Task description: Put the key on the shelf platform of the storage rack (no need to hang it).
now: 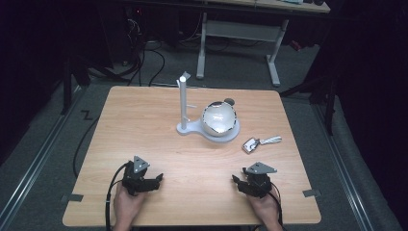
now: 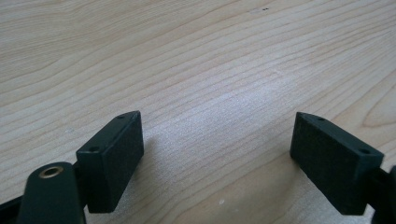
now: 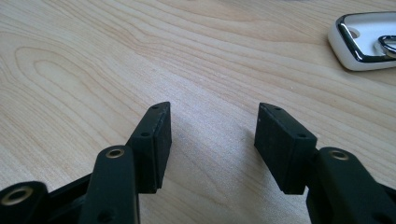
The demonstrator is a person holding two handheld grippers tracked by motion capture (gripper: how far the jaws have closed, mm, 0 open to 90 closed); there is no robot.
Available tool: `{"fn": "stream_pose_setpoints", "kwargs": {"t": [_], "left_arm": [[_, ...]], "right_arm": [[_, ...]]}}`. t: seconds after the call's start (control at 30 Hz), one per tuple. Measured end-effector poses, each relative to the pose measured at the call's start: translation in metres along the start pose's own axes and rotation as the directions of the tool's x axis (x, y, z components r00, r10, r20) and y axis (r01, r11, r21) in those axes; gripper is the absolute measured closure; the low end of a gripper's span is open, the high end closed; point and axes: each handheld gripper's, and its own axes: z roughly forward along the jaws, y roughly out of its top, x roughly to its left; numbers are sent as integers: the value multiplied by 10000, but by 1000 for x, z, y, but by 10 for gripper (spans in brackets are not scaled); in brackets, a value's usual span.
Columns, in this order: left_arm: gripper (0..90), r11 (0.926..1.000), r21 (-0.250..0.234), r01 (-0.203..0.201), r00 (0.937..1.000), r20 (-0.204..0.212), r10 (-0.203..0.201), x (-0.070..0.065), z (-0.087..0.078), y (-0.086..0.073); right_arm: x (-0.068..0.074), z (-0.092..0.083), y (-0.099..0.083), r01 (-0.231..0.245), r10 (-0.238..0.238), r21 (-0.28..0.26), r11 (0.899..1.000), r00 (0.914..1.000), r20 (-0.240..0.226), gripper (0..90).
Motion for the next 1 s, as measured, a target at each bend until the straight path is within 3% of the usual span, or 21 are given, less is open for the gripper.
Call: {"fn": "stream_pose_setpoints", "kwargs": {"t": [1.0], "left_arm": [[176, 10000, 0, 29, 10000, -15, -29, 0, 0, 0]], "right_arm": [[-1, 0, 0, -79, 79, -18, 10000, 10000, -8, 477]]}}
